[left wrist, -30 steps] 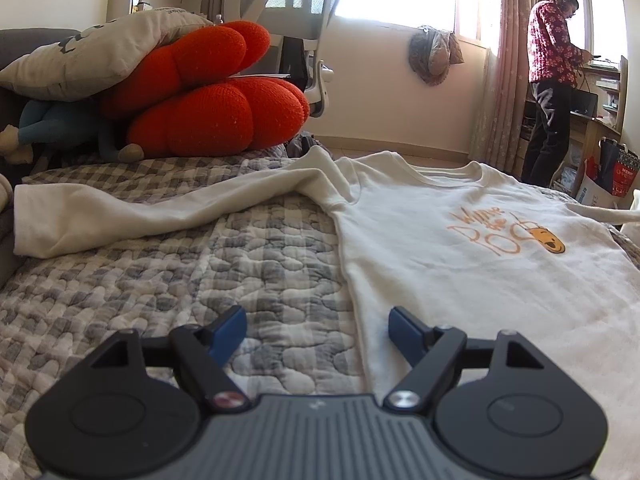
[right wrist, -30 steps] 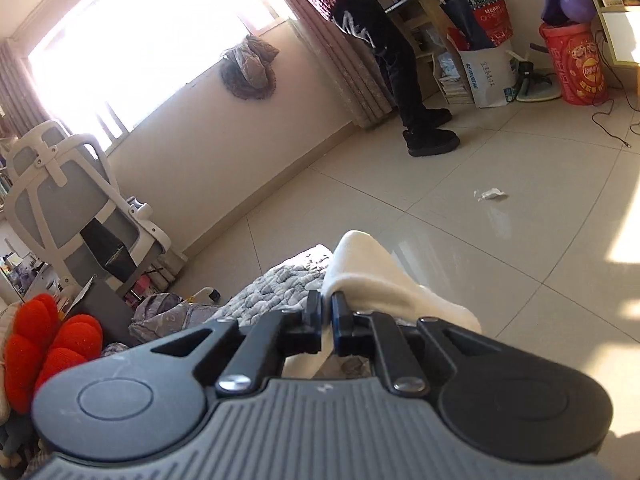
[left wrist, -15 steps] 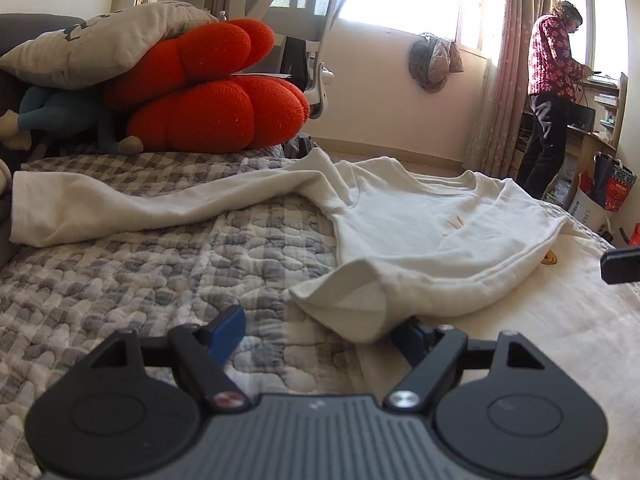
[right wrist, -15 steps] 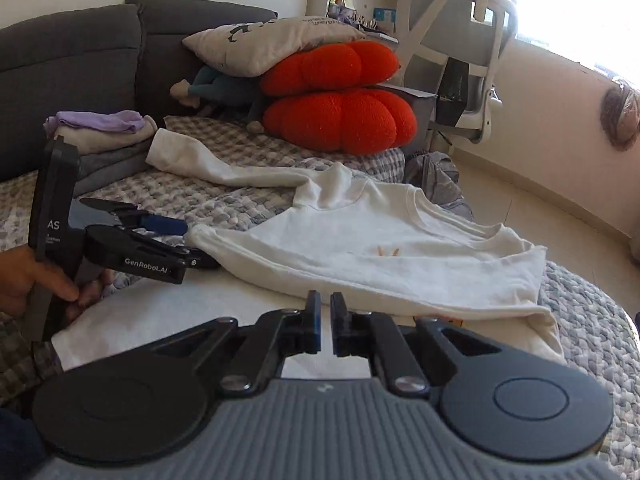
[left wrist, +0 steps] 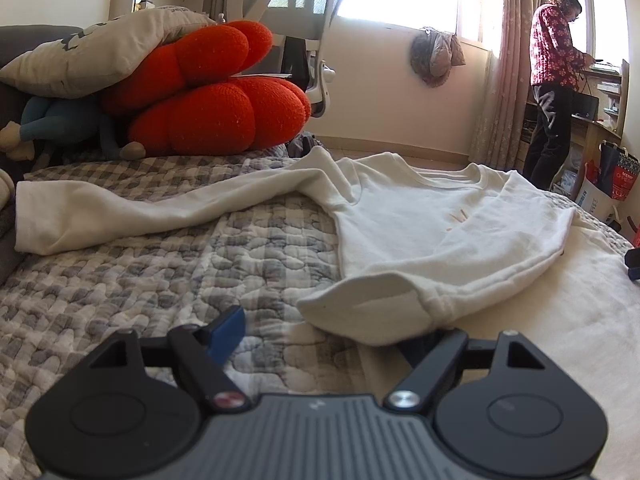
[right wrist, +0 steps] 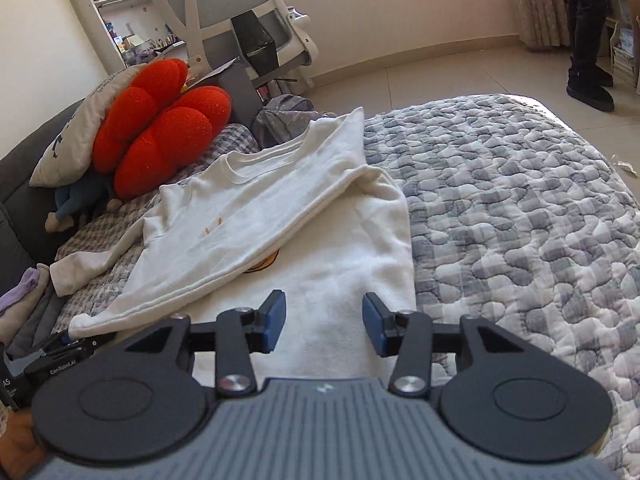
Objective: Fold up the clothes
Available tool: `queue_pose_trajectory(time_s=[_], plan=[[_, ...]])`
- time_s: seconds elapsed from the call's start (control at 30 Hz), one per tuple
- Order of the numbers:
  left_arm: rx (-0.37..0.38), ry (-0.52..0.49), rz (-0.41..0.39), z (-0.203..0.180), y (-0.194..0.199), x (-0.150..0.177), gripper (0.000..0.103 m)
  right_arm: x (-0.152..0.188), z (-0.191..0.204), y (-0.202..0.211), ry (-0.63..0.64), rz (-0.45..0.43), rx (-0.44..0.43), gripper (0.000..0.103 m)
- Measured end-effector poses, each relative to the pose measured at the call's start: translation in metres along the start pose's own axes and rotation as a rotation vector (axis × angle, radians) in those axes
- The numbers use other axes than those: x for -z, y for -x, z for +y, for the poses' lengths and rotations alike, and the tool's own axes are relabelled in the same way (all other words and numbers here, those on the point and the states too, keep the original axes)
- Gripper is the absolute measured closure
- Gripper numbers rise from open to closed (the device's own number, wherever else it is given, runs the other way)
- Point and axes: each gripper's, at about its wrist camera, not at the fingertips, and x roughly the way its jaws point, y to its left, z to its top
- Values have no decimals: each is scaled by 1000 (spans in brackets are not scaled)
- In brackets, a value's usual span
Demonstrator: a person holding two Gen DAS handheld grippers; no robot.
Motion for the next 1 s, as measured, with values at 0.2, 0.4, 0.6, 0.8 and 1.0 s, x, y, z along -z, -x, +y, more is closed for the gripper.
queue_pose_trajectory(time_s=[0.2, 0.4, 0.6, 0.8, 1.0], plan=[[-2, -3, 3, 0, -1, 0, 22, -11, -43, -6, -22, -57, 268, 31], [-11, -6, 4, -1, -3, 0, 20, -17, 1, -8, 192, -16, 272, 28], [-13, -8, 5, -2, -3, -1, 20, -4, 82, -23, 507, -43, 109, 28], [-8, -2, 2, 0, -3, 0, 20, 39, 152, -51, 917, -5, 1, 28], [-1, 6, 0, 1, -2, 0, 20, 61, 190, -64, 1102, -35, -65, 28]])
